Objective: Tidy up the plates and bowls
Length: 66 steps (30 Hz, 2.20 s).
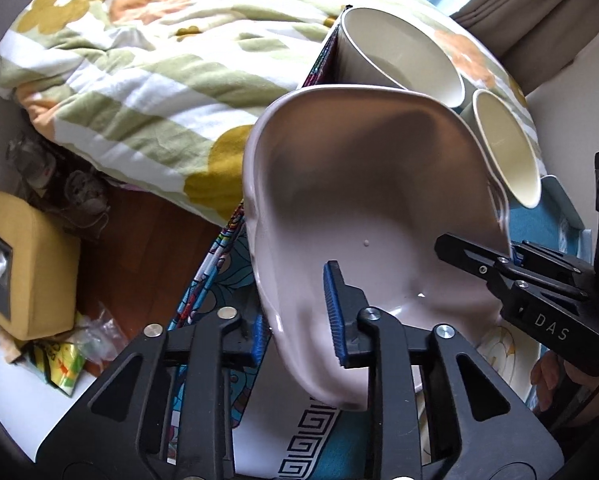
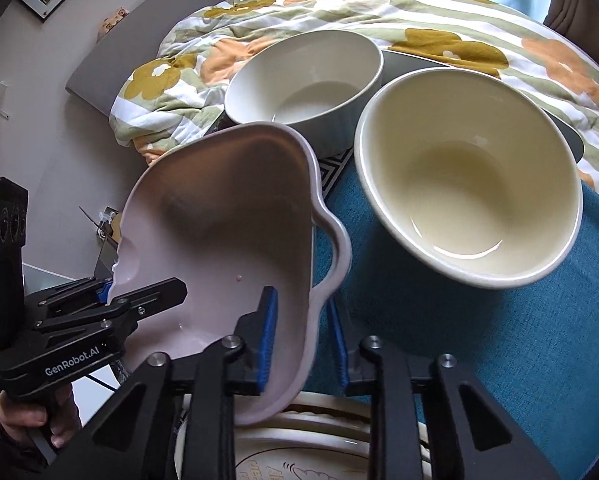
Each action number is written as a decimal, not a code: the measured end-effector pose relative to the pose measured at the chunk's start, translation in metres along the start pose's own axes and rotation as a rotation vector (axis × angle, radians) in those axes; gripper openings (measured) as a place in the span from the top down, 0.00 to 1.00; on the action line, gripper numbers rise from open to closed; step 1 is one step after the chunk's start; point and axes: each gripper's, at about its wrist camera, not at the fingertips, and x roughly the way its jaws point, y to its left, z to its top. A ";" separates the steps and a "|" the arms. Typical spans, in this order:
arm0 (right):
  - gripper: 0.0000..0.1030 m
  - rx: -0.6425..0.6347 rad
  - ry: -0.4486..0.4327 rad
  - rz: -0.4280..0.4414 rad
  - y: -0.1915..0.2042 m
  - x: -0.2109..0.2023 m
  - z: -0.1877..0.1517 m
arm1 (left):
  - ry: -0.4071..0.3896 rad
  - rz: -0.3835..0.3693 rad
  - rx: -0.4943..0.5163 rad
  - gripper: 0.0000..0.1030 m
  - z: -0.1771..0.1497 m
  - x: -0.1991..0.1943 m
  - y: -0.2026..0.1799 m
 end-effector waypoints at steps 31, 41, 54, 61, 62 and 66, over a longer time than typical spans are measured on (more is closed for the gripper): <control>0.87 0.003 -0.282 -0.069 -0.034 -0.202 -0.130 | -0.281 0.002 0.265 0.83 -0.102 -0.154 -0.184; 0.87 0.154 -0.334 -0.206 -0.104 -0.267 -0.216 | -0.213 -0.146 0.405 0.83 -0.167 -0.134 -0.307; 0.87 0.378 -0.257 -0.245 -0.217 -0.237 -0.286 | -0.028 -0.232 0.516 0.83 -0.202 -0.019 -0.389; 0.87 0.418 -0.286 -0.226 -0.245 -0.221 -0.302 | -0.003 -0.184 0.551 0.83 -0.206 0.012 -0.400; 0.87 0.423 -0.289 -0.223 -0.248 -0.220 -0.303 | -0.001 -0.177 0.554 0.83 -0.206 0.015 -0.400; 0.87 0.431 -0.285 -0.215 -0.252 -0.214 -0.306 | -0.001 -0.158 0.559 0.83 -0.205 0.023 -0.402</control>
